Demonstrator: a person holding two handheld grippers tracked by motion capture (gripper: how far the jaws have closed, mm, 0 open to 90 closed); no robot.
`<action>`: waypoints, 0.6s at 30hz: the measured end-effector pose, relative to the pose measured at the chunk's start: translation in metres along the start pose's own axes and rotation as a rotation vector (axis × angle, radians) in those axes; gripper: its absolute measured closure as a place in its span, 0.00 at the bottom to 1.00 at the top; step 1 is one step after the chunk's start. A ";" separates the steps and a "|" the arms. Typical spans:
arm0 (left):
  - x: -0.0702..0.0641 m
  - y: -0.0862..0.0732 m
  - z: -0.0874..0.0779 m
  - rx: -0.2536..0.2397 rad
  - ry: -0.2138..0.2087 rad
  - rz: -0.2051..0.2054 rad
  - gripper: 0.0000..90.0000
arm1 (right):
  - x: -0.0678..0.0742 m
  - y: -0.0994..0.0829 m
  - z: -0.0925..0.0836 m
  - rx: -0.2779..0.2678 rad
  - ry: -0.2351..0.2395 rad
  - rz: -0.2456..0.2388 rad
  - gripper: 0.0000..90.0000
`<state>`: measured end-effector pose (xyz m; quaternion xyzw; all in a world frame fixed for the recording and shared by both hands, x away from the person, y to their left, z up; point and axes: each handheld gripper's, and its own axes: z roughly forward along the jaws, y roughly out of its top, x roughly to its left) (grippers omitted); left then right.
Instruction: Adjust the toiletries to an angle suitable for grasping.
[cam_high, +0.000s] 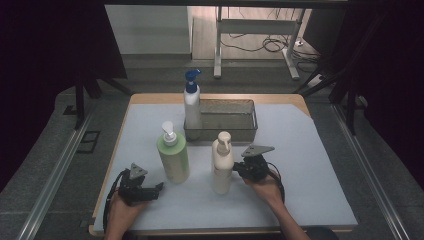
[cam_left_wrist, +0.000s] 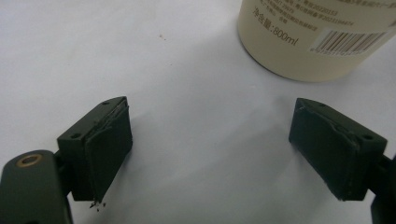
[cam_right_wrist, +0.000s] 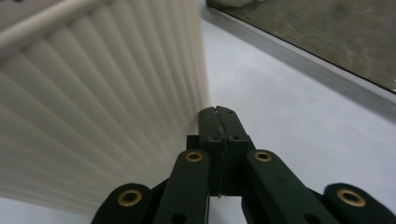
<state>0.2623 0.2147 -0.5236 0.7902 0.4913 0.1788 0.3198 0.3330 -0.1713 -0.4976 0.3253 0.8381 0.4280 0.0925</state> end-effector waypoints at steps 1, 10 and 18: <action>0.000 0.000 0.000 0.001 -0.001 0.000 0.15 | 0.001 0.000 0.001 0.003 -0.010 -0.006 1.00; 0.000 0.000 0.000 0.000 0.000 0.000 0.15 | 0.004 0.001 0.014 0.011 0.015 0.009 1.00; 0.000 0.000 0.000 0.000 0.000 0.000 0.15 | 0.007 0.006 0.024 0.018 0.047 0.011 1.00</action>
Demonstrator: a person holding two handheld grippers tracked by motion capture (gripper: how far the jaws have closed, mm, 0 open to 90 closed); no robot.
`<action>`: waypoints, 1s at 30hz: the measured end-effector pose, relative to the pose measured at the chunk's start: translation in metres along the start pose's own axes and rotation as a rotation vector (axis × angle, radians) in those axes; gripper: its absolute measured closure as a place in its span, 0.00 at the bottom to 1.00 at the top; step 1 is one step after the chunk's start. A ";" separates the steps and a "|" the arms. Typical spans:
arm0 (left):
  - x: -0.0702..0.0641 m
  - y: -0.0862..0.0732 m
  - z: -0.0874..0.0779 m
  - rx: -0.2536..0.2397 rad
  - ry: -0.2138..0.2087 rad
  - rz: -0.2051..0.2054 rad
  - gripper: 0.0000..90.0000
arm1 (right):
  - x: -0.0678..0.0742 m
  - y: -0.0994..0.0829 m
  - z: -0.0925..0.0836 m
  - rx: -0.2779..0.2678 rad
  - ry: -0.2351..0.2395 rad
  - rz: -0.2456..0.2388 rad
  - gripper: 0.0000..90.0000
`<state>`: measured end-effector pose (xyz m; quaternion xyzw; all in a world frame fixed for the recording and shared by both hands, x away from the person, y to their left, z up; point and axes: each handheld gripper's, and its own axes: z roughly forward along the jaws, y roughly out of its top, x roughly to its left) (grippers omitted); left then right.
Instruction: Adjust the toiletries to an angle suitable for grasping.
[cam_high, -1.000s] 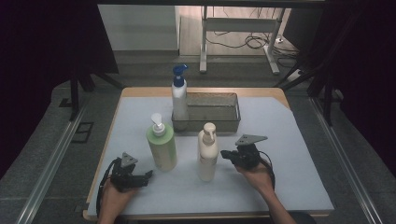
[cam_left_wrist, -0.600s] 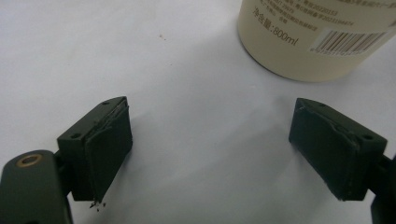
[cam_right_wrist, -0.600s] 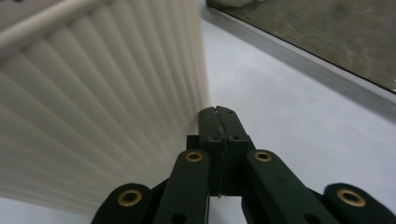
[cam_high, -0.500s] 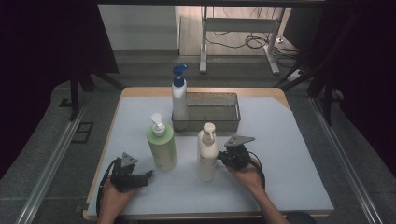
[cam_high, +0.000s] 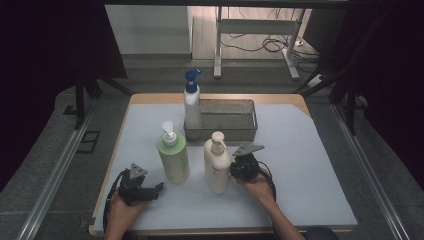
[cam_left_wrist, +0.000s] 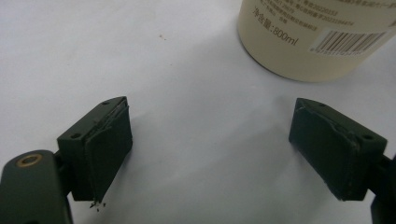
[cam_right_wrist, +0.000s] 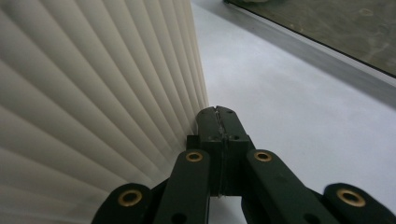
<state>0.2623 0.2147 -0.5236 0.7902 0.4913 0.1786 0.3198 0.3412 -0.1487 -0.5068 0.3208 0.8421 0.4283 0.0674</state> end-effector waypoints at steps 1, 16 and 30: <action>0.000 0.000 0.000 0.000 0.000 0.000 0.15 | 0.000 0.000 0.000 0.000 0.000 0.000 1.00; 0.000 0.000 0.000 0.000 0.001 0.000 0.15 | -0.003 0.004 -0.007 0.009 -0.006 -0.024 0.95; 0.000 0.000 0.000 0.000 0.001 0.001 0.15 | 0.000 -0.015 -0.049 0.008 -0.079 -0.063 0.72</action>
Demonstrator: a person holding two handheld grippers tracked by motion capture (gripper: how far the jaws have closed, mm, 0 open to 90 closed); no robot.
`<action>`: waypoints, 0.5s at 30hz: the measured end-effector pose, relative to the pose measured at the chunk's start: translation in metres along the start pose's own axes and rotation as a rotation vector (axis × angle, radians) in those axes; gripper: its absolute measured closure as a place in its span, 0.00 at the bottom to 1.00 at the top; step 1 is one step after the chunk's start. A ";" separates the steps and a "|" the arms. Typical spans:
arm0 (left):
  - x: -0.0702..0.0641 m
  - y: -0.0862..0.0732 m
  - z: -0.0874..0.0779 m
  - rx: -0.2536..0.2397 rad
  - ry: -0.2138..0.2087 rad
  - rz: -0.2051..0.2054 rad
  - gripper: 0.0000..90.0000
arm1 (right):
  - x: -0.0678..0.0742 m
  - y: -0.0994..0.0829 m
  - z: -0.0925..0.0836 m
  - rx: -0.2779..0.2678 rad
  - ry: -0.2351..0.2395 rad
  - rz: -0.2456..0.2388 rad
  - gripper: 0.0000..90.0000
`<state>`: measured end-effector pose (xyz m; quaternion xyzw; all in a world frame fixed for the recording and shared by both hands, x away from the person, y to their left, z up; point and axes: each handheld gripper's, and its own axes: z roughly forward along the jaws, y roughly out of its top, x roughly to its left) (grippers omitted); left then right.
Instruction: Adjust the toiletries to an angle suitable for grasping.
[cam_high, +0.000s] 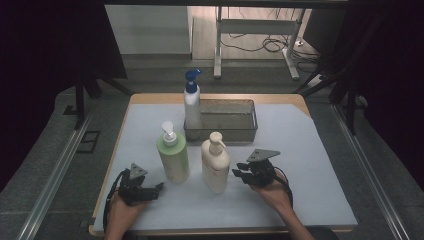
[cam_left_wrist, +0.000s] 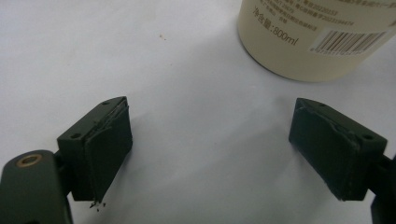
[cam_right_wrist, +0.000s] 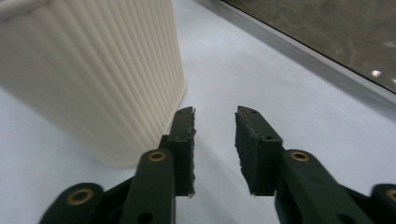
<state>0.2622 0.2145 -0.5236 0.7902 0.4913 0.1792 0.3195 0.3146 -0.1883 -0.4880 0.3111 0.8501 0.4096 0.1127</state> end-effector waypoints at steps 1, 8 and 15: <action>0.000 0.000 0.000 0.000 0.000 0.000 0.15 | 0.000 -0.001 -0.003 -0.002 -0.002 -0.001 0.71; 0.000 0.000 0.000 0.000 0.000 0.000 0.15 | 0.005 -0.009 -0.019 -0.023 0.000 0.001 0.62; 0.000 0.000 0.000 0.000 0.000 0.000 0.15 | 0.015 -0.012 -0.028 -0.042 0.043 -0.004 0.52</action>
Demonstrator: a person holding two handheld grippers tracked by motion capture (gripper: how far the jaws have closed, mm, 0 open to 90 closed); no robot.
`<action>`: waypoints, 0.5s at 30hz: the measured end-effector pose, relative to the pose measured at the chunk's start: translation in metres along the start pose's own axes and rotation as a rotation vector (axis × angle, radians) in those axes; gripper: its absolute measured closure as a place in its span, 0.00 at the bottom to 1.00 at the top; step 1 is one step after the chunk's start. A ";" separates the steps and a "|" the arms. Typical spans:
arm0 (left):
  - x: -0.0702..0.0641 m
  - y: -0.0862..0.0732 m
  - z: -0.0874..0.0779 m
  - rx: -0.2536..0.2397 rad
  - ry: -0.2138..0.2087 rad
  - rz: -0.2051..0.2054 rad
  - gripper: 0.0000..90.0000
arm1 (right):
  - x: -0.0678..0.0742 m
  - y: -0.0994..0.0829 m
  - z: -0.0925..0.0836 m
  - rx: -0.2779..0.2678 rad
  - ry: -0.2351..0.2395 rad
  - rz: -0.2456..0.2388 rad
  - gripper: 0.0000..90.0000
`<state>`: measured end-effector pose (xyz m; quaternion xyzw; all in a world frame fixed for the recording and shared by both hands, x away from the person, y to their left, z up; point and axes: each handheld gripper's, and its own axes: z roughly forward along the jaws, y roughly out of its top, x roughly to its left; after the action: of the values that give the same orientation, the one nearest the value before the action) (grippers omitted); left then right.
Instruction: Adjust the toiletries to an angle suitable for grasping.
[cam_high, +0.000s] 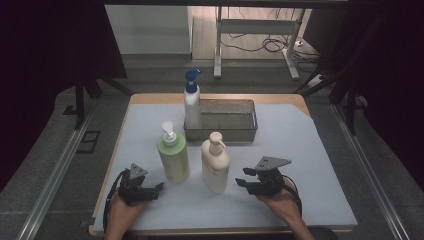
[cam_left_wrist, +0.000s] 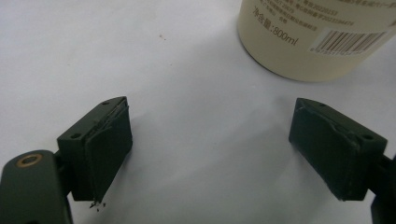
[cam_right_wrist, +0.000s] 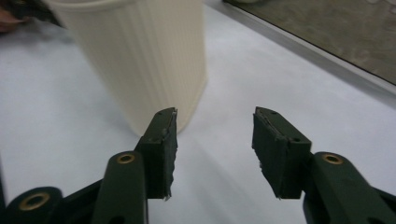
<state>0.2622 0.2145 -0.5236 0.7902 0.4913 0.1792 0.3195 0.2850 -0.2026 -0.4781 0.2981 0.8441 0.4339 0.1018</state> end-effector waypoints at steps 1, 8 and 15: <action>0.000 0.000 0.000 0.000 0.000 0.000 0.15 | 0.005 -0.001 -0.001 0.000 0.012 -0.005 0.49; 0.000 0.000 0.000 0.000 0.000 0.000 0.15 | 0.022 0.001 0.002 -0.011 0.032 -0.040 0.40; 0.000 0.000 0.000 0.000 0.000 0.000 0.15 | 0.030 0.006 0.012 -0.017 0.034 -0.042 0.36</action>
<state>0.2622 0.2145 -0.5236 0.7903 0.4912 0.1791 0.3194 0.2687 -0.1742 -0.4781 0.2718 0.8480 0.4440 0.0992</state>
